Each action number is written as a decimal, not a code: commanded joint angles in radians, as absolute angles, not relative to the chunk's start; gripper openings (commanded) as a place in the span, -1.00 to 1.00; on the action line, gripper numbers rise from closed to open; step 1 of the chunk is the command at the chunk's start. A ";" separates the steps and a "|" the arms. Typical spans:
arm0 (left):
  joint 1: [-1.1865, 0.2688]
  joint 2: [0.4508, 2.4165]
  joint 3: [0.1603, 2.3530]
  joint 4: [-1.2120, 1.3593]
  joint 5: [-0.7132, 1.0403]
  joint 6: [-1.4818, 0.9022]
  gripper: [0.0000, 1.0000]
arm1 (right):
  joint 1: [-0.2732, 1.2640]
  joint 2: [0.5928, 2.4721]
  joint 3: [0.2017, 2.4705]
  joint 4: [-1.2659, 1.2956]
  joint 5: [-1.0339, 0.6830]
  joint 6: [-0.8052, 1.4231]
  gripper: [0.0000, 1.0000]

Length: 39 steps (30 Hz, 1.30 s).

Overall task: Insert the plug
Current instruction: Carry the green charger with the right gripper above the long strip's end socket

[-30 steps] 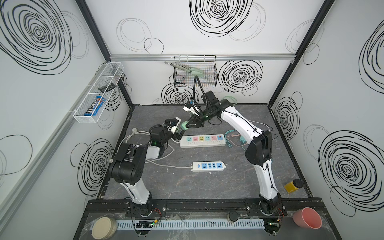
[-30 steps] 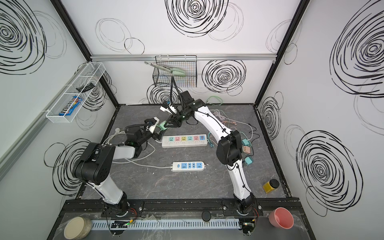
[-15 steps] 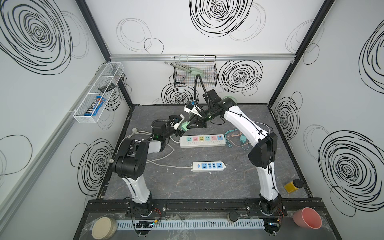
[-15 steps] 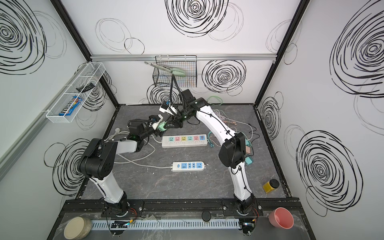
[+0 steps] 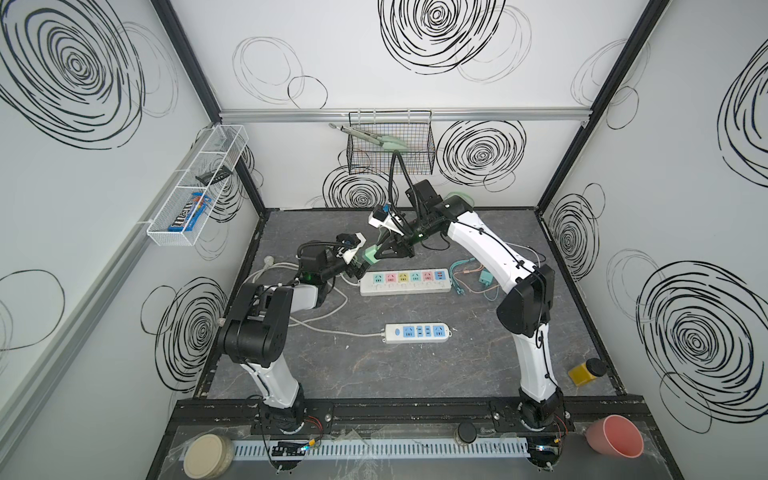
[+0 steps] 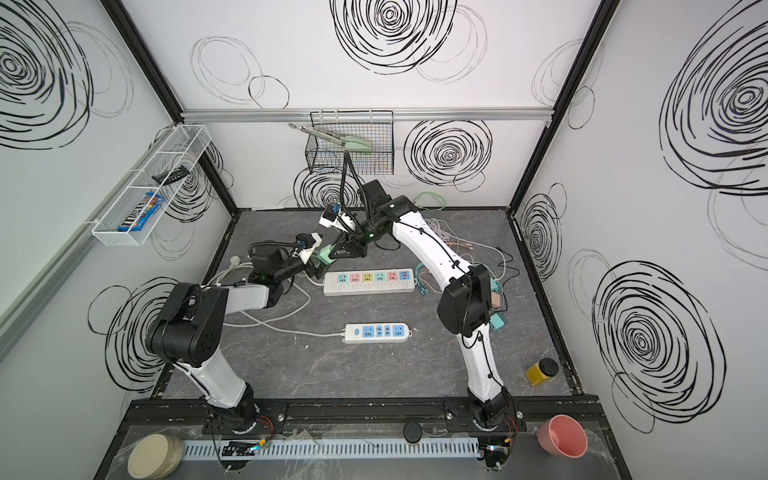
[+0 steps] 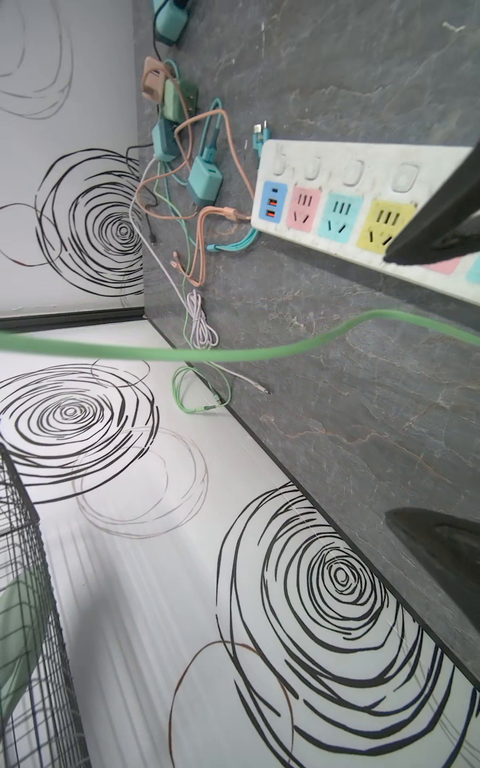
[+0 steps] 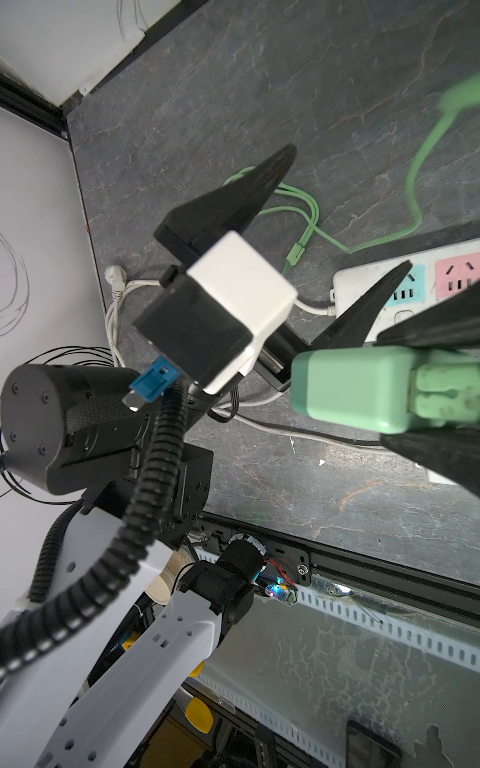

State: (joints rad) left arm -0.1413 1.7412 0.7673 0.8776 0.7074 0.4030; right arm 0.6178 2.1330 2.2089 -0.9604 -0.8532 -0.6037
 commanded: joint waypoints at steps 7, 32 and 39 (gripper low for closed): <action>-0.204 1.833 0.875 0.936 0.572 0.465 0.18 | 0.623 2.068 2.201 -1.028 -0.934 -0.693 -1.00; -0.038 1.539 0.669 0.887 0.095 0.186 -1.00 | 0.755 2.327 2.359 -1.126 -0.261 -0.946 -1.00; -0.047 1.545 0.658 0.839 0.023 0.185 -1.00 | 0.776 2.376 2.366 -1.122 -0.162 -0.946 -1.00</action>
State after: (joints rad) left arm -0.0399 1.5436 0.6743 0.8314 0.0753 0.2001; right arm 0.7765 2.3581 2.3405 -1.0801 -0.2276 -0.9142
